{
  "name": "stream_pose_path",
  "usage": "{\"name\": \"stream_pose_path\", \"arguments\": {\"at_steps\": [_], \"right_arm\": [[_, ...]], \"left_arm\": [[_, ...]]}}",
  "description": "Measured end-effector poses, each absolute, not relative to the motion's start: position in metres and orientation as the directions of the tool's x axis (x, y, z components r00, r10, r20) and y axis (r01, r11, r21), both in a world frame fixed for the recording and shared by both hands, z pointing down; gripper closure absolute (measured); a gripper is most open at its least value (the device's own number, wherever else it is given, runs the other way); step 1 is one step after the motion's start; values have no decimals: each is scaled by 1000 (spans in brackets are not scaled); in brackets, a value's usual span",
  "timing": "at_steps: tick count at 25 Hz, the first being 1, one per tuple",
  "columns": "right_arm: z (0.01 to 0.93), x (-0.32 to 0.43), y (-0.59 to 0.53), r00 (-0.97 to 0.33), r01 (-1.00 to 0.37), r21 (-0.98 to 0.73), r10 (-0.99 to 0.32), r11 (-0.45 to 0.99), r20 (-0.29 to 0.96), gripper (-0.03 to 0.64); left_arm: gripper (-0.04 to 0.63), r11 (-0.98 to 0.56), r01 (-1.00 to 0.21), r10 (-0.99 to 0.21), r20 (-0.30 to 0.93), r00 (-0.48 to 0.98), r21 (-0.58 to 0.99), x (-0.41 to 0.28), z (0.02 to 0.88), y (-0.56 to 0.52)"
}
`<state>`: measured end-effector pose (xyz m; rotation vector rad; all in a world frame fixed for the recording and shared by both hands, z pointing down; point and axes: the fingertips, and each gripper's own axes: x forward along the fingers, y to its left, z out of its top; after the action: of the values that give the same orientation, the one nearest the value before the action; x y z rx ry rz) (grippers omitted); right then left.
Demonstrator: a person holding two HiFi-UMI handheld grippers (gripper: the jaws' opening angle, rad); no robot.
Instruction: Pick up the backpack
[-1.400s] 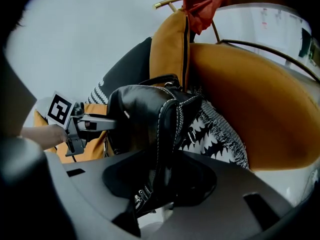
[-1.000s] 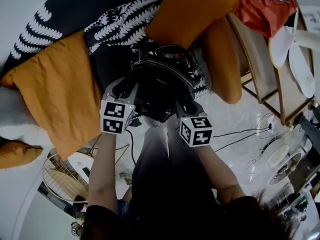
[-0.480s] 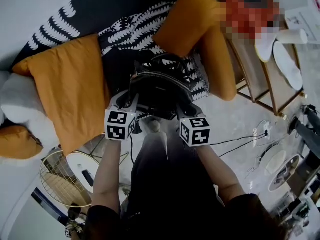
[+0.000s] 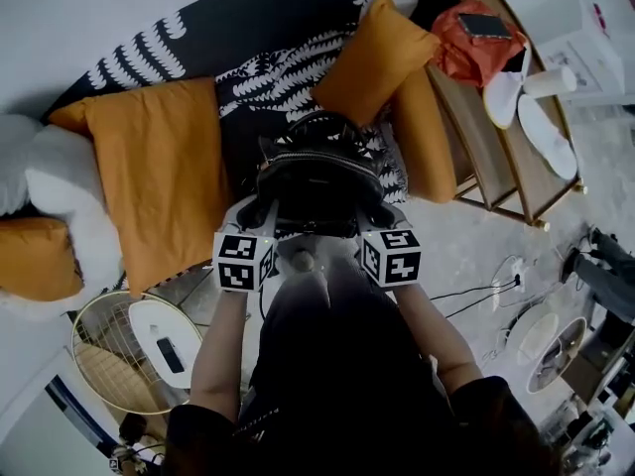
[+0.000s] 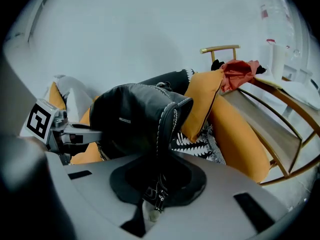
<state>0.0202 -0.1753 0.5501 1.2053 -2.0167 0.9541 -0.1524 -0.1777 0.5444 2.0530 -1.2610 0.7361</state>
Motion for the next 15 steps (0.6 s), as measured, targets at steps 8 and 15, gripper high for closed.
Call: {"name": "stream_pose_path", "arguments": {"at_steps": [8,15], "right_arm": [[492,12,-174,-444,-884,-259,-525,389,726,588],[453,-3,-169,-490,-852,-248,-536,461,687,588]], "left_arm": [[528,-329,-924,-648,666,370,193,-160,485,-162],[532,-310,-934,-689,634,351,179,-173,448,-146]]}}
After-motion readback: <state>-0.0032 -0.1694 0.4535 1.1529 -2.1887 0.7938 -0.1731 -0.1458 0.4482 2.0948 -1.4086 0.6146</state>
